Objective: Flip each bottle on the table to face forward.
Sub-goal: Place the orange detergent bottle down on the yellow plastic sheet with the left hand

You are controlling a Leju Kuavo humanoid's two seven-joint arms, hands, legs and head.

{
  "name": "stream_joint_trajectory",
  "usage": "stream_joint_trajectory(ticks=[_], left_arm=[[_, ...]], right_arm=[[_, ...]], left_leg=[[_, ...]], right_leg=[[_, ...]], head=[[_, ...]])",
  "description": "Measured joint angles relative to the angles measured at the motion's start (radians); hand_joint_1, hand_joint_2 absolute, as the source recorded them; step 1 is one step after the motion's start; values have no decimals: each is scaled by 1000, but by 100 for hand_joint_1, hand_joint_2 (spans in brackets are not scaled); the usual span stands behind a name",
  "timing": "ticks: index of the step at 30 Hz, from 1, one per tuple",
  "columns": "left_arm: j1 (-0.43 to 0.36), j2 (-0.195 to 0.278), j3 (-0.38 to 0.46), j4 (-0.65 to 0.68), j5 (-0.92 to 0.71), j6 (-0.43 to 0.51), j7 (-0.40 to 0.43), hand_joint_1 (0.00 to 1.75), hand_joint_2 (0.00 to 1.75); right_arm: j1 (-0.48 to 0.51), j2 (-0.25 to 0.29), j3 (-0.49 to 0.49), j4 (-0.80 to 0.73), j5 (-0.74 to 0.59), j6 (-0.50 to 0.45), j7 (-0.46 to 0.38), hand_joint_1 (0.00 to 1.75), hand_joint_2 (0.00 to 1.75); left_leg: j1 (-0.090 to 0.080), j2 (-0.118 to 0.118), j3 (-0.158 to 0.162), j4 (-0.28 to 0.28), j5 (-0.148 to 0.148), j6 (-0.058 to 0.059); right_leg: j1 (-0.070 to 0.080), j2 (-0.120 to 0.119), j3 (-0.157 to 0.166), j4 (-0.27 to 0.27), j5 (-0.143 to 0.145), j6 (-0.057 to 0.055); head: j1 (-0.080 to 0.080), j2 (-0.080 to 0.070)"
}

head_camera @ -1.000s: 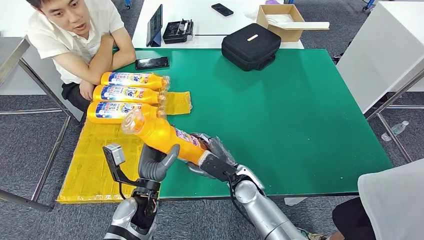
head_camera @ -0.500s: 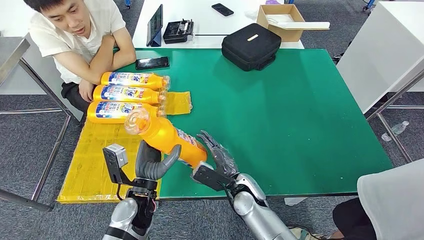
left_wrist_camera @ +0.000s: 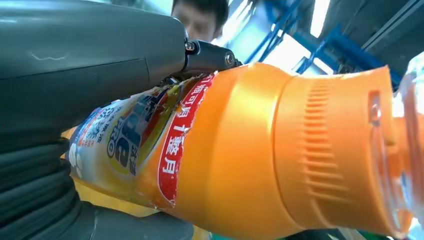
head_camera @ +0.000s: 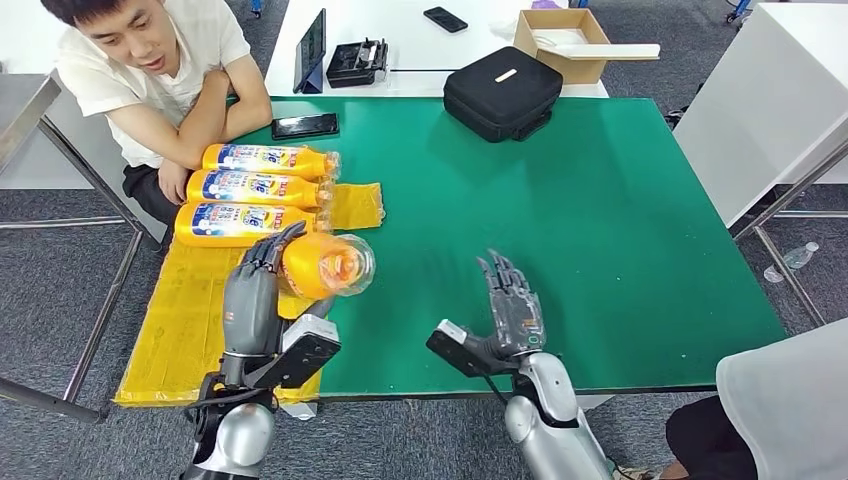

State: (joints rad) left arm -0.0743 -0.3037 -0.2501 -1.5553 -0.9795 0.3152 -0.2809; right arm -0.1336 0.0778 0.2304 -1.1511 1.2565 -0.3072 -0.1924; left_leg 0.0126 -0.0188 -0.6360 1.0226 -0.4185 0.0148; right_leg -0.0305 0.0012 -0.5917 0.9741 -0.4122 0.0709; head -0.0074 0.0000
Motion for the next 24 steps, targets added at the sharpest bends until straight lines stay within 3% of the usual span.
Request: stream_joint_trajectory(ticks=[6,12,24], left_arm=[[9,9,10,-29,-306,47,92,175,175],[0,32,12,26,-530,19,199,175,175],[-124,92,-2,333,-580,-86,400,175,175]], right_arm=[[15,0,-90,-97,14,3,-9,0,175],[28,-7,-129,-145,-17,21,-50,0,175],[24,-11,-135,-136,-74,27,-97,0,175]], left_leg=[[0,0,0,0,0,0],[0,0,0,0,0,0],[0,0,0,0,0,0]], right_leg=[[0,0,0,0,0,0],[0,0,0,0,0,0],[0,0,0,0,0,0]], head=[[0,0],[0,0],[0,0]])
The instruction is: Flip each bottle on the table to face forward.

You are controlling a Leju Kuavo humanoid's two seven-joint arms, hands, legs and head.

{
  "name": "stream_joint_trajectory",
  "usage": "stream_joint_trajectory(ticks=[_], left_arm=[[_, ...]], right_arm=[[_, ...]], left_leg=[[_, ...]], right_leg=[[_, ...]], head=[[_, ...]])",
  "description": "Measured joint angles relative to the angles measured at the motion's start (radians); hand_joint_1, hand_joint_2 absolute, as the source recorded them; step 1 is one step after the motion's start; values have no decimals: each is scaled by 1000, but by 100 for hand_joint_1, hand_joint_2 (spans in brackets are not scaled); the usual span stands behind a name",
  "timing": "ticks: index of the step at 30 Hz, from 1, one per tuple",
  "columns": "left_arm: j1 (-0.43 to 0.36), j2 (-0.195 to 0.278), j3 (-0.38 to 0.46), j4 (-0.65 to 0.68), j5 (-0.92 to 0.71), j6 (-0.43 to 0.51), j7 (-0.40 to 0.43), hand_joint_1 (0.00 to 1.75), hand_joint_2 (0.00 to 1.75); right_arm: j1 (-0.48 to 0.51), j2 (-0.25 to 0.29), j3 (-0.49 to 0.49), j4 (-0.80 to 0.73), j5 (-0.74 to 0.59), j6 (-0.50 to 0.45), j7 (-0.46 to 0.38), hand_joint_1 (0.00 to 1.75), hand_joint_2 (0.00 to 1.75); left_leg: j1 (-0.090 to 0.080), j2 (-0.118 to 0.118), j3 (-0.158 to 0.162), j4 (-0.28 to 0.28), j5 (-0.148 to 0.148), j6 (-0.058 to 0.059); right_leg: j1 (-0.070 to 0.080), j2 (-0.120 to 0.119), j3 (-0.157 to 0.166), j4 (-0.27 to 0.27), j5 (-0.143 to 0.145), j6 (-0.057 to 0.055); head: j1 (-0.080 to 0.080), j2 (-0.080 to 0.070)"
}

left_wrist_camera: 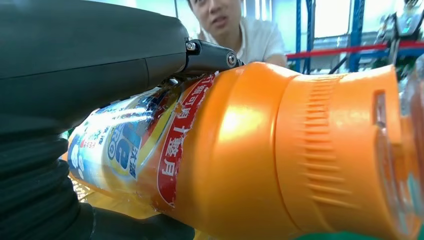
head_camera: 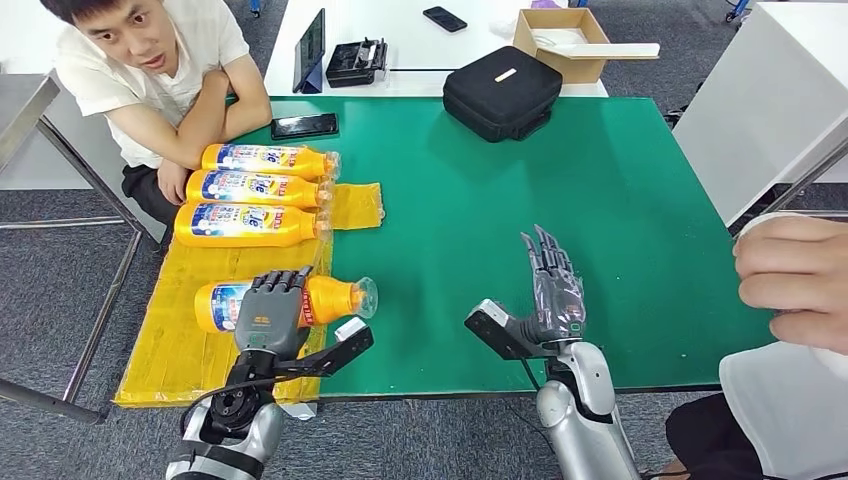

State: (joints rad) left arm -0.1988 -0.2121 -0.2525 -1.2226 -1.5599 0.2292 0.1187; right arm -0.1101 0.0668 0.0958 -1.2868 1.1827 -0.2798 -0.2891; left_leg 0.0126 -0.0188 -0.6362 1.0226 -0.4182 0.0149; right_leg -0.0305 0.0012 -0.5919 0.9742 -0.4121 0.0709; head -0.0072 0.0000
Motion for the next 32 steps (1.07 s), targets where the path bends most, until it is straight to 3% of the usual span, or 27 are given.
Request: stream_joint_trajectory(ticks=[3,9,10,14,18,20,32], left_arm=[[-37,9,-3,63,0,-3,34,174,175],[-102,27,-30,164,0,-27,97,141,175],[-112,30,-37,181,0,-30,107,129,175],[-150,39,-60,248,0,-59,128,32,175],[-183,44,-74,321,0,-76,125,7,175],[-199,45,-77,349,0,-77,118,0,175],[-263,40,-82,449,-1,-102,72,0,175]], right_arm=[[-2,1,0,12,-11,4,-7,0,175],[-11,2,0,34,-28,16,-15,0,175],[-15,2,0,38,-31,16,-17,0,175],[-28,3,0,57,-44,20,-27,0,175],[-44,4,-1,84,-55,24,-35,0,175],[-51,4,-1,98,-57,23,-38,0,175],[-70,1,-2,153,-72,15,-46,0,175]], left_leg=[[0,0,0,0,0,0],[0,0,0,0,0,0],[0,0,0,0,0,0],[0,0,0,0,0,0],[0,-1,0,0,1,0],[0,-1,0,0,1,0],[0,-2,9,0,1,0]], right_leg=[[0,0,0,0,0,0],[0,0,0,0,0,0],[0,0,0,0,0,0],[0,0,0,0,0,0],[0,0,1,0,0,0],[0,0,1,0,0,0],[0,0,10,0,0,0]], head=[[0,0],[0,0],[0,0],[0,0],[0,0],[0,0],[0,0]])
